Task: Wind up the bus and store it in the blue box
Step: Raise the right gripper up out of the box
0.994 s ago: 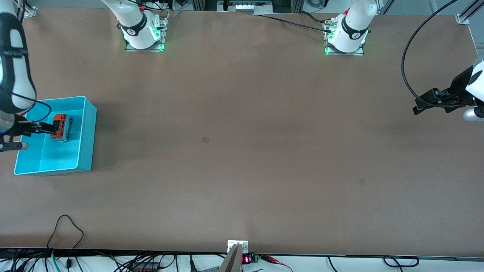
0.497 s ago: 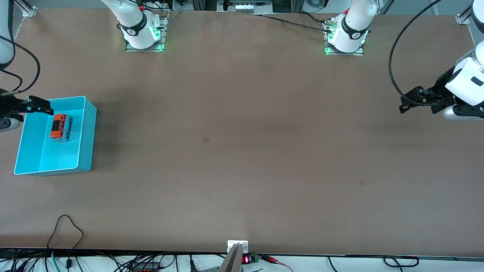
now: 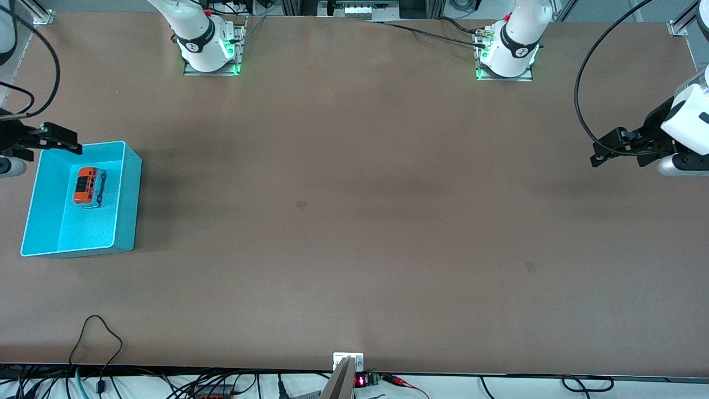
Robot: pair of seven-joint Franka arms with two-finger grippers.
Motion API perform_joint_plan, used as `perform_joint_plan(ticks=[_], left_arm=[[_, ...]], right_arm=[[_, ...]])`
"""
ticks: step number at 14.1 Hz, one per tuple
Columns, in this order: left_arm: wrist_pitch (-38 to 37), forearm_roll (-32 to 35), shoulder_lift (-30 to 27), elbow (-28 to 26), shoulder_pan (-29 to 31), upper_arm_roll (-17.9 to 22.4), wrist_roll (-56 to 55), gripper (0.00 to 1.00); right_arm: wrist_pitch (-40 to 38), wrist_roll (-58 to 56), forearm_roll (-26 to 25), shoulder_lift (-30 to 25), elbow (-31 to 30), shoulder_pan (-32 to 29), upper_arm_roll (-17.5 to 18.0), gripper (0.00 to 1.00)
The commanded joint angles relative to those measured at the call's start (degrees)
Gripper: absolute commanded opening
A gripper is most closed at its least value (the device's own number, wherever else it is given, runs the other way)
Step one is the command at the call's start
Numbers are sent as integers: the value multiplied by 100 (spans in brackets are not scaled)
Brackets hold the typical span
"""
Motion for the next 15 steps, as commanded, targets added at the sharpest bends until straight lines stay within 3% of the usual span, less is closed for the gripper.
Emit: perform_joint_plan(ticks=[1,3,6,8,10,15], left_arm=[[232,100,-93,-73,-36,33,84,100],[207,100,-93,-65,-123,164,49,100],[137,100,-76,-65,-554,674,13,100],[137,100,-67,-73,-493,614,40,100],[137,100,-67,-73,-467,613,75,100],[-91,118,-190,-117,-467,596,92,100]], right_arm=[[-153,350,-8,-60,39,131,80,100],[-153,332,166,-34,39,131,63,100],[-153,324,220,-8,39,174,63,100],[-153,315,212,-16,39,279,-25,100],[-153,323,220,-34,39,779,-489,100],[-153,315,220,-25,39,851,-561,100]])
